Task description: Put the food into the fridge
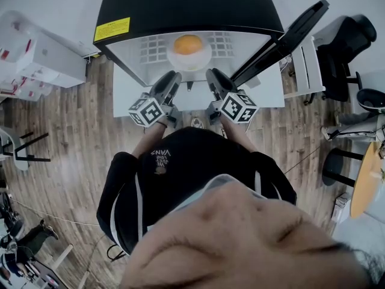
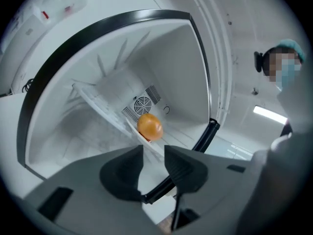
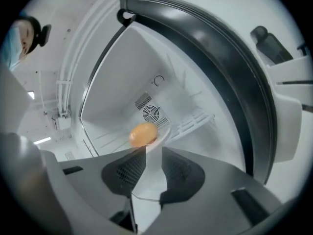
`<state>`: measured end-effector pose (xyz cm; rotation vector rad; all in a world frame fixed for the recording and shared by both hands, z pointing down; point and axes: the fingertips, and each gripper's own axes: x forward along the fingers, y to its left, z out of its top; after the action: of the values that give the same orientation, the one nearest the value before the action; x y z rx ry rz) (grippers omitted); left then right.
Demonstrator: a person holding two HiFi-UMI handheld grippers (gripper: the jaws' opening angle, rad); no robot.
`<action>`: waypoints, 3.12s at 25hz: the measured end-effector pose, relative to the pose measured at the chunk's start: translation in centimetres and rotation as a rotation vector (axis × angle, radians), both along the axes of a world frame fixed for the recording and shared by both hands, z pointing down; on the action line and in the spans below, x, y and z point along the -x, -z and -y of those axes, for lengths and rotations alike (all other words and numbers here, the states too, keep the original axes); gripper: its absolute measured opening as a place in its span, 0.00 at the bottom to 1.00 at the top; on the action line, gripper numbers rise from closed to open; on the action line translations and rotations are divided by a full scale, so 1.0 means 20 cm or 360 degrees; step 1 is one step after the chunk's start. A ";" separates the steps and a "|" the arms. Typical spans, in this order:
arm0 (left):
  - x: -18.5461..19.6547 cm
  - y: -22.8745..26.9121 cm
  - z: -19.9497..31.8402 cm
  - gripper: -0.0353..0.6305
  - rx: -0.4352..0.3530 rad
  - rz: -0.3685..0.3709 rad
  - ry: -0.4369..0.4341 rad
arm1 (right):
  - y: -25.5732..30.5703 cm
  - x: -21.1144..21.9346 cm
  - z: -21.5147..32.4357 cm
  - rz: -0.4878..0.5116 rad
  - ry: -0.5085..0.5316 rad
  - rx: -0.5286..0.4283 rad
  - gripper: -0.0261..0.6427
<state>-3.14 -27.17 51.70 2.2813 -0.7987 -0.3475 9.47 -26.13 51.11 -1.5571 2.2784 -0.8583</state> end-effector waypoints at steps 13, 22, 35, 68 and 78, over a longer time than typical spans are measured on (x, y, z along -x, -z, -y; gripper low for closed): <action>-0.05 -0.04 -0.07 0.14 -0.0160 0.0239 -0.0080 | -0.02 0.05 -0.06 -0.0388 0.0069 -0.0081 0.08; -0.09 -0.01 -0.04 0.09 -0.0234 0.0302 -0.0101 | -0.01 0.09 -0.01 -0.0465 0.0141 -0.0113 0.06; -0.11 0.00 0.04 0.09 -0.0222 0.0313 -0.0088 | 0.00 0.11 0.07 -0.0466 0.0193 -0.0129 0.06; -0.10 0.00 0.20 0.09 -0.0167 0.0282 -0.0074 | 0.00 0.12 0.25 -0.0479 0.0217 -0.0119 0.06; -0.09 -0.01 0.21 0.09 -0.0142 0.0283 -0.0053 | 0.00 0.12 0.26 -0.0460 0.0207 -0.0120 0.06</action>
<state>-1.34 -31.37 51.95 2.4317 -0.8473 -0.1693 7.09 -31.36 51.07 -1.6038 2.6044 -0.6002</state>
